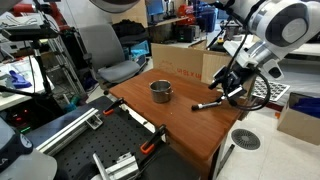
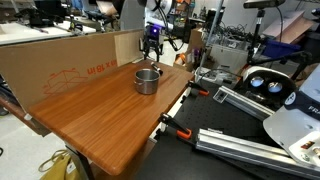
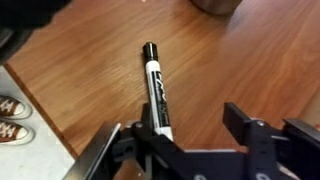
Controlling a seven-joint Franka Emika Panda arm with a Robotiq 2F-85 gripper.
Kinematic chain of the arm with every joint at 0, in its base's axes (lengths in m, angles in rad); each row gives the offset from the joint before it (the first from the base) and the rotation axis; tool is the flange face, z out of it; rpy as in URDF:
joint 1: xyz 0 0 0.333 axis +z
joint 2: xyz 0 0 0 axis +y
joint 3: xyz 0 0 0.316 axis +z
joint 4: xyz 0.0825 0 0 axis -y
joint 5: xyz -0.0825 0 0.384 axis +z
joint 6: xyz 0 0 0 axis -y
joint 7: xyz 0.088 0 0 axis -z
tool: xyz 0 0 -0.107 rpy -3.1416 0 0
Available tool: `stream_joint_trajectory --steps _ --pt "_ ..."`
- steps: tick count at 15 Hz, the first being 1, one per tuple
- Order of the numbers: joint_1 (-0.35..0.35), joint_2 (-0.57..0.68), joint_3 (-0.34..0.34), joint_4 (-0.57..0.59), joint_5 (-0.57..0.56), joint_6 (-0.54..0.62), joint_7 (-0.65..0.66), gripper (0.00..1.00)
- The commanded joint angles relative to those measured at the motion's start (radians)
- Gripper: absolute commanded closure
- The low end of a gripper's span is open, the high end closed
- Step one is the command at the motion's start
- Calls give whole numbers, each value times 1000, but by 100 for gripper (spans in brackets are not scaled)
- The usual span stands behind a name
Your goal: Take the marker out of the pot and put it on the table
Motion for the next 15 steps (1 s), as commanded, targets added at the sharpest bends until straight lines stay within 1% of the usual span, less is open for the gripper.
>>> stream_joint_trajectory --steps 1,2,6,10,15 --pt "-25 53 30 104 4 -71 26 0" --pt "-17 47 17 97 16 -69 21 0" --pt "-19 34 23 97 24 -78 14 0" --pt "-25 -5 38 89 47 -73 -8 0" --pt "-31 -105 47 42 69 -70 -57 0"
